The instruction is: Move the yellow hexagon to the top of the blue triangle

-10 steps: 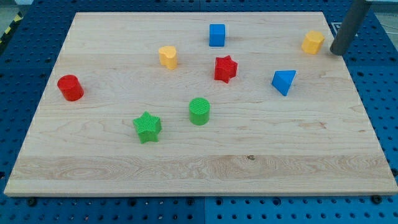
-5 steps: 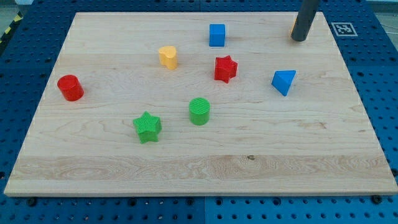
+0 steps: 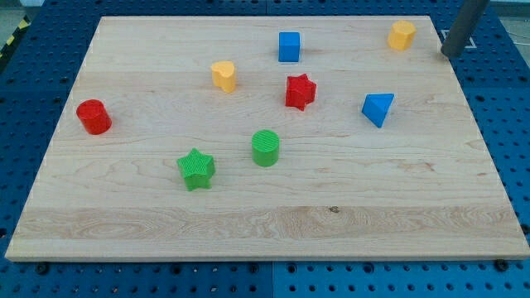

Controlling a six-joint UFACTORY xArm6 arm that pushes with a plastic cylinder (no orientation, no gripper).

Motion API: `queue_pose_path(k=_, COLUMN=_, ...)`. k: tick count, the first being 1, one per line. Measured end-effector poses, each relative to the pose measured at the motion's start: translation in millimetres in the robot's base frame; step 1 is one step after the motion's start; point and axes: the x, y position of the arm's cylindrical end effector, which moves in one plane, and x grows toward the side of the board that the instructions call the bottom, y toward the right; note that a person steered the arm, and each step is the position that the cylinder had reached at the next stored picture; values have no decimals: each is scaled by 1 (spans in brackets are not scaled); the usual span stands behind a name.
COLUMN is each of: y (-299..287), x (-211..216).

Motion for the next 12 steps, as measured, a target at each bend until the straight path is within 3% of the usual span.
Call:
queue_pose_path(k=2, y=-1, x=-43)
queue_pose_path(k=7, y=-71, x=-29)
queue_pose_path(k=12, y=-134, x=-75)
